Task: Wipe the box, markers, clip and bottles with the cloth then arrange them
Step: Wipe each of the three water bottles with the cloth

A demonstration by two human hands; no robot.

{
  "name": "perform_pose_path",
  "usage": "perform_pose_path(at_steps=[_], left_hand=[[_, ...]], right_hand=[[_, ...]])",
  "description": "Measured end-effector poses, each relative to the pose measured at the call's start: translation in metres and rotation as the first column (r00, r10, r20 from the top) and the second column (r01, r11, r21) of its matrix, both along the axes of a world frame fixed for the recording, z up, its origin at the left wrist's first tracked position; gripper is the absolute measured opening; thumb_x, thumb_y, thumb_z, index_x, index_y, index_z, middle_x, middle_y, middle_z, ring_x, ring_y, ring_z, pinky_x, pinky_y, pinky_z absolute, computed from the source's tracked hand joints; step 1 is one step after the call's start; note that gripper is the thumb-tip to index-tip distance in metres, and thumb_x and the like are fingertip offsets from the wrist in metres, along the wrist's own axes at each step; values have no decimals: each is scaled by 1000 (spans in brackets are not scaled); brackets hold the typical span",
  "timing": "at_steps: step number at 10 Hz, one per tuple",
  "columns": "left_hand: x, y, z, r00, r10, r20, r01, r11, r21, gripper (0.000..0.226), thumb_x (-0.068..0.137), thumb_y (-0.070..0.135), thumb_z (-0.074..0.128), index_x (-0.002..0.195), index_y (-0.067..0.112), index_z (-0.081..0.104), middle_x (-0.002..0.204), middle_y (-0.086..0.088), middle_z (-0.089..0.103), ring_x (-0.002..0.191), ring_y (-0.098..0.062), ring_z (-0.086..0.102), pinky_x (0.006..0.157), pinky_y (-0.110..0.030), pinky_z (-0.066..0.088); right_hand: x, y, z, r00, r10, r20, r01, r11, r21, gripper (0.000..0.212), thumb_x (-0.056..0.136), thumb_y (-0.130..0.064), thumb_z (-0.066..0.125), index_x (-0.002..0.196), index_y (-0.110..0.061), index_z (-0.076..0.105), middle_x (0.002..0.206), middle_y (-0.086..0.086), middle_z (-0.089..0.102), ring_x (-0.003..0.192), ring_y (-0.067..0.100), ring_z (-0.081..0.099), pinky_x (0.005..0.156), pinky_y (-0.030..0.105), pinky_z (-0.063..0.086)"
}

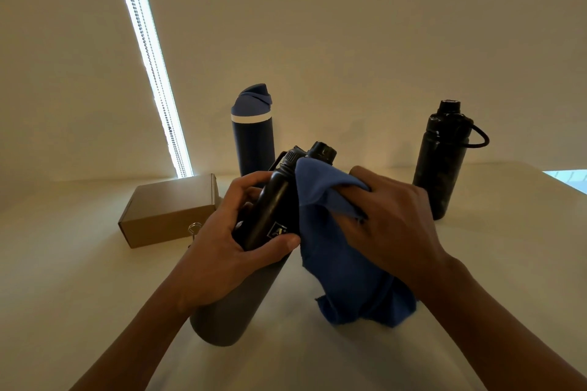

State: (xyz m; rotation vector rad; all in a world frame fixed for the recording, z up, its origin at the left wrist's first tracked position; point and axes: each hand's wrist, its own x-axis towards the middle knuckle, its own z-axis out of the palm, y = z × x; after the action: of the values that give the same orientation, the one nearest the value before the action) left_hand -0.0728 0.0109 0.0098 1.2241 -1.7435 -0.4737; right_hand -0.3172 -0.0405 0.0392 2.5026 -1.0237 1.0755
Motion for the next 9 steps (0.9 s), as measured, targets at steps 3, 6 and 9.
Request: perform_pose_path(at_steps=[3, 6, 9], left_hand=[[-2, 1, -1, 999, -14, 37, 15, 999, -38, 86, 72, 50, 82, 137, 69, 28, 127, 40, 48, 116, 10, 58, 78, -7, 53], [-2, 1, -4, 998, -38, 57, 41, 997, -58, 91, 70, 47, 84, 139, 67, 28, 132, 34, 48, 119, 3, 59, 80, -11, 56], [0, -3, -7, 999, -18, 46, 22, 997, -77, 87, 76, 49, 87, 139, 67, 29, 133, 37, 47, 120, 5, 57, 81, -7, 53]], right_hand=[[-4, -4, 1, 997, -7, 75, 9, 999, -31, 28, 90, -39, 50, 114, -27, 56, 91, 0, 62, 66, 24, 59, 50, 44, 49], [0, -7, -7, 968, 88, 237, -94, 996, 12, 32, 91, -35, 55, 120, -25, 62, 104, -1, 68, 83, 24, 67, 65, 49, 57], [-5, -9, -6, 992, 113, 49, -112, 993, -24, 26, 86, -34, 59, 109, -25, 67, 90, -5, 66, 72, 18, 63, 56, 40, 54]])
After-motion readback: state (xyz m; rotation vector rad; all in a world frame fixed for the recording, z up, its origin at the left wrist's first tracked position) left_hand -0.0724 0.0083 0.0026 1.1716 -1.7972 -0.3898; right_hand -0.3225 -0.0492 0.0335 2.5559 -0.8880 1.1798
